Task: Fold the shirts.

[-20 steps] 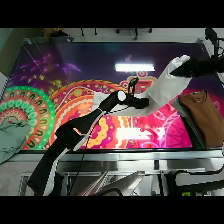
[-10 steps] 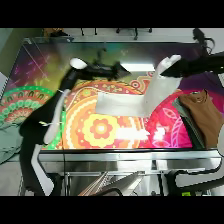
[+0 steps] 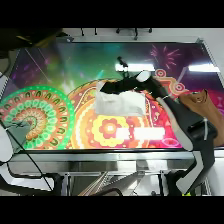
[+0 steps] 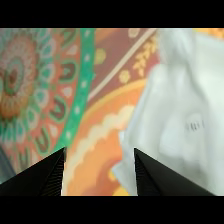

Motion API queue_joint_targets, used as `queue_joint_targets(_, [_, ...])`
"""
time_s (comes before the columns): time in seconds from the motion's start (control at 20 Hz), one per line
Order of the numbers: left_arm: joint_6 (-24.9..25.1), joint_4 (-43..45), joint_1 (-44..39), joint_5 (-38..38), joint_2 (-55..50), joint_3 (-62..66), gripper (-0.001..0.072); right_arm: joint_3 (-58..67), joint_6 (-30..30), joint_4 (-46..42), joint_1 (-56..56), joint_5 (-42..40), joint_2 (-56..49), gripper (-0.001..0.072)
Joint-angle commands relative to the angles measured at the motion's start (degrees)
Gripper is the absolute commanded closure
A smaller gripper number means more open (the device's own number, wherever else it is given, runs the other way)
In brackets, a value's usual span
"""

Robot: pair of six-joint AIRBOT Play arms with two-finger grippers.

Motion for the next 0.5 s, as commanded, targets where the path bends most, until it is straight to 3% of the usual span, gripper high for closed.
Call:
queue_joint_targets(0.0, [1.88,-1.09,3.32,-2.8,4.46,-0.02,0.069,0.07,-2.86,-0.57,3.89,-8.59,-1.92,0.0234])
queue_joint_targets(0.1, [2.4,-1.11,3.04,-4.24,5.05,-0.02,0.0691,0.04,-1.86,-2.08,-1.88,-2.19,2.03,0.0234])
queue_joint_targets(0.3, [2.56,-1.11,0.76,-5.53,5.01,-1.38,0.069,-0.04,9.88,-16.04,-17.81,14.12,10.03,0.0231])
queue_joint_targets(0.35, [2.91,-1.14,-0.02,-5.46,5.03,-2.38,0.0691,-0.44,13.11,-20.76,-21.46,18.49,11.3,0.0176])
queue_joint_targets(0.4, [2.93,-1.14,-0.72,-5.38,5.01,-3.37,0.069,-1.62,15.52,-24.7,-24.39,22.21,12.15,0.005])
queue_joint_targets(0.45, [3.19,-1.18,-1.49,-5.03,5.03,-4.7,0.0691,-3.58,16.22,-26.86,-26.43,24.55,12.63,0.0024])
